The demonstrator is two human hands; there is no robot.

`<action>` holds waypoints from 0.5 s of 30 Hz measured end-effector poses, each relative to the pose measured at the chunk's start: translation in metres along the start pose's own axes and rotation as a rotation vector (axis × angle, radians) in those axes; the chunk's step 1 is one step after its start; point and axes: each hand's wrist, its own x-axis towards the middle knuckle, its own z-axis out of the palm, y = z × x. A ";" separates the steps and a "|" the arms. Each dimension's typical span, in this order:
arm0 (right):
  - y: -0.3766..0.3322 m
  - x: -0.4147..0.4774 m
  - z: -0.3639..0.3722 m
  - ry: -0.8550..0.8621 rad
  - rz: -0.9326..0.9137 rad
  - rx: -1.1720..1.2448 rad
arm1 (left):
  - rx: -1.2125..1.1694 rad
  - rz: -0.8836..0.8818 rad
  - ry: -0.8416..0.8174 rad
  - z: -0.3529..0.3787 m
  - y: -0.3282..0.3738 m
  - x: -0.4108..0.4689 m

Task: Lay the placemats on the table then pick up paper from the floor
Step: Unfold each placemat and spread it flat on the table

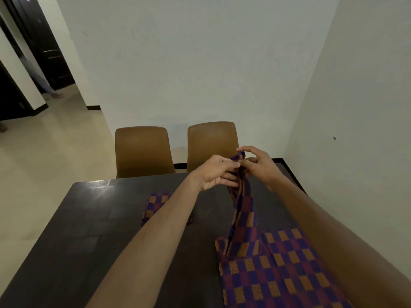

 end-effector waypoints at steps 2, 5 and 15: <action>0.001 0.005 0.004 -0.053 -0.058 -0.139 | -0.072 -0.080 0.021 -0.006 -0.003 0.000; -0.001 0.014 0.012 -0.166 -0.091 -0.322 | -0.017 -0.090 0.126 -0.015 -0.008 0.008; 0.032 0.026 -0.030 -0.019 0.152 -0.006 | 0.010 -0.062 -0.091 -0.071 -0.020 0.036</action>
